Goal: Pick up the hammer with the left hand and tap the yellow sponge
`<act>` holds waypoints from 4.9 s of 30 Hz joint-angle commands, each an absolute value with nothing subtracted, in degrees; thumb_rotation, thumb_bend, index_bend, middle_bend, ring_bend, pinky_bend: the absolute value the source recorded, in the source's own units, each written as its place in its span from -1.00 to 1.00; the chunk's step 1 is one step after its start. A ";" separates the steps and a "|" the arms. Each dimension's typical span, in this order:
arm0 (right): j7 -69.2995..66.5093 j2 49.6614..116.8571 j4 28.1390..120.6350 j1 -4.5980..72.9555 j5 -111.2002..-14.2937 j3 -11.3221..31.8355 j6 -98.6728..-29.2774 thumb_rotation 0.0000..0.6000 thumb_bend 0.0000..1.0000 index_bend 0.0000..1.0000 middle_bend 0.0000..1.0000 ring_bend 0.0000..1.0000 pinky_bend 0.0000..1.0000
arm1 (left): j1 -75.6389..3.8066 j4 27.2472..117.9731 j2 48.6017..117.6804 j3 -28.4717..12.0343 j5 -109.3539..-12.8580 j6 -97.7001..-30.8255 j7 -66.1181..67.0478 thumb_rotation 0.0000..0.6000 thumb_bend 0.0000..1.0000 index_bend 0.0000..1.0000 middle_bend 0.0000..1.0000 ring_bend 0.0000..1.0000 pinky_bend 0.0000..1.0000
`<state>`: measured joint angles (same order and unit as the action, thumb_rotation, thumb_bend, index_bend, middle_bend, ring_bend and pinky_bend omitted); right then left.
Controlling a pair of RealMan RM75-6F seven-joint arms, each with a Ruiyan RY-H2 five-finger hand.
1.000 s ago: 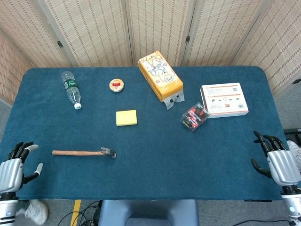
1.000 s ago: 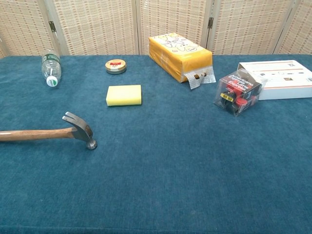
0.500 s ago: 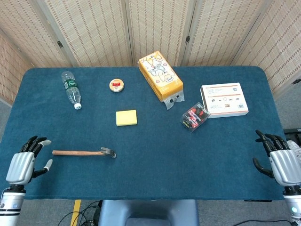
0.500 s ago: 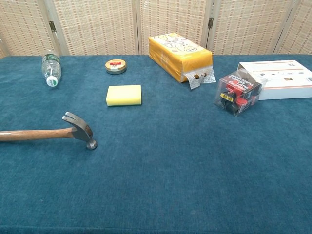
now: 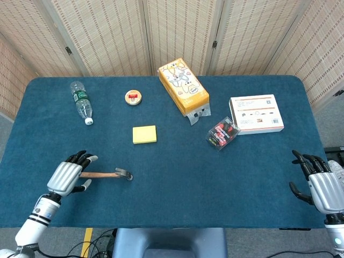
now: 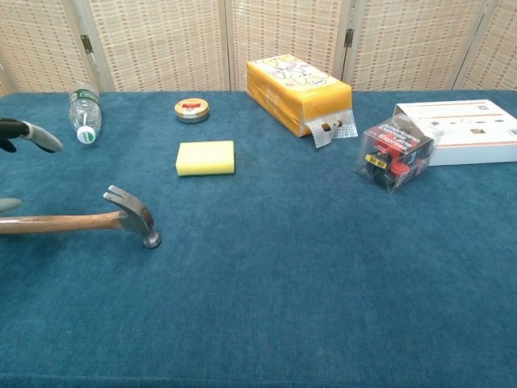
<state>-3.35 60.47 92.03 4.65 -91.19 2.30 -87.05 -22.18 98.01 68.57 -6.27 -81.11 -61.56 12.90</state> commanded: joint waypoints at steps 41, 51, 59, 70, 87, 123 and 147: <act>-5.01 61.39 90.03 5.48 -89.97 2.32 -84.94 1.00 -0.48 -0.89 -0.36 -0.64 -0.62 | -29.27 90.71 81.91 -3.41 -64.17 -57.76 25.24 1.00 -0.17 -0.38 -0.32 -0.50 -0.54; -5.23 61.70 89.57 5.72 -89.69 2.29 -84.34 1.00 -0.48 -0.89 -0.36 -0.64 -0.62 | -29.41 90.06 82.05 -3.01 -64.49 -57.82 24.14 1.00 0.06 -0.35 -0.29 -0.45 -0.54; -5.33 61.60 89.45 5.79 -89.40 2.33 -84.10 1.00 -0.48 -0.89 -0.35 -0.64 -0.62 | -29.66 89.87 82.34 -2.72 -64.64 -57.96 24.23 1.00 0.17 -0.29 -0.21 -0.38 -0.54; -5.18 61.48 89.73 5.90 -89.32 2.26 -83.81 1.00 -0.48 -0.89 -0.35 -0.64 -0.62 | -29.74 89.66 82.47 -2.73 -64.05 -58.46 24.28 1.00 0.17 -0.20 -0.08 -0.27 -0.51; -4.59 61.18 90.61 6.05 -89.25 2.11 -83.37 1.00 -0.48 -0.89 -0.34 -0.64 -0.62 | -29.29 87.57 83.39 -3.22 -64.65 -59.74 22.11 1.00 0.33 0.09 0.23 0.02 -0.31; -3.07 60.75 92.03 5.91 -88.86 2.24 -83.56 1.00 -0.48 -0.89 -0.32 -0.62 -0.62 | -31.07 76.48 85.24 -3.14 -87.29 -66.12 -6.71 1.00 0.37 0.49 0.71 0.40 0.33; -1.60 60.79 93.35 4.93 -87.72 2.51 -84.43 1.00 -0.48 -0.89 -0.31 -0.61 -0.62 | -44.40 49.76 95.91 -11.34 -84.08 -57.91 -17.94 1.00 0.37 0.55 0.79 0.50 0.43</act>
